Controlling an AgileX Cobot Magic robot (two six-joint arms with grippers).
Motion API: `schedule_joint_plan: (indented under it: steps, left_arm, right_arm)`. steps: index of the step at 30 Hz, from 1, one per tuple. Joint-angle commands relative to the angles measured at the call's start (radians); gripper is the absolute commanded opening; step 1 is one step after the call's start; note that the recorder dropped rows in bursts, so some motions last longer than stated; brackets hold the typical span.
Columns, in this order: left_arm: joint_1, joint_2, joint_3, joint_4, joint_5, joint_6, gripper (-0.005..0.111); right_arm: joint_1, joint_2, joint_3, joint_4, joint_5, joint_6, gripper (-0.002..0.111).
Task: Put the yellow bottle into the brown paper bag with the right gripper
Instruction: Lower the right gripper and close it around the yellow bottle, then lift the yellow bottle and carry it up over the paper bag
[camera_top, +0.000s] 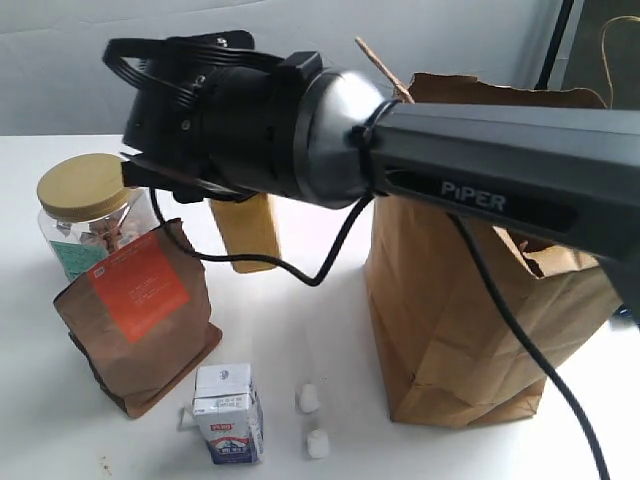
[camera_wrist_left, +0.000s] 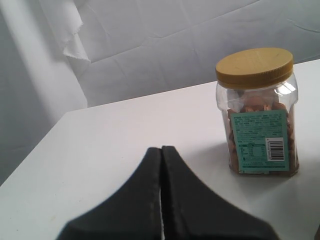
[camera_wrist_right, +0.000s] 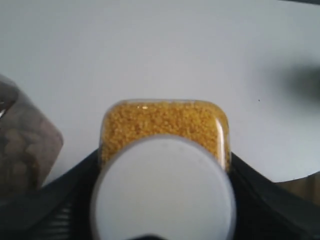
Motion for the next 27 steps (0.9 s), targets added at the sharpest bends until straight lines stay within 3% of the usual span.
schedule_joint_plan:
  steps: [1, 6, 14, 18, 27]
  left_arm:
    - [-0.006, -0.004, 0.003, 0.000, -0.006, -0.002, 0.000]
    - [-0.006, -0.004, 0.003, 0.000, -0.006, -0.002, 0.000]
    - [-0.006, -0.004, 0.003, 0.000, -0.006, -0.002, 0.000]
    - [-0.006, -0.004, 0.003, 0.000, -0.006, -0.002, 0.000]
    - [-0.006, -0.004, 0.003, 0.000, -0.006, -0.002, 0.000]
  right_arm:
    - [0.079, -0.116, 0.028, -0.083, -0.009, -0.089, 0.000]
    - [0.150, -0.323, 0.280, -0.145, -0.047, -0.059, 0.000]
    - [0.354, -0.775, 0.701, -0.161, -0.064, 0.043, 0.000]
    - [0.418, -0.974, 0.798, -0.130, 0.008, 0.052, 0.000]
    - [0.429, -1.278, 0.827, -0.024, 0.065, 0.001, 0.000]
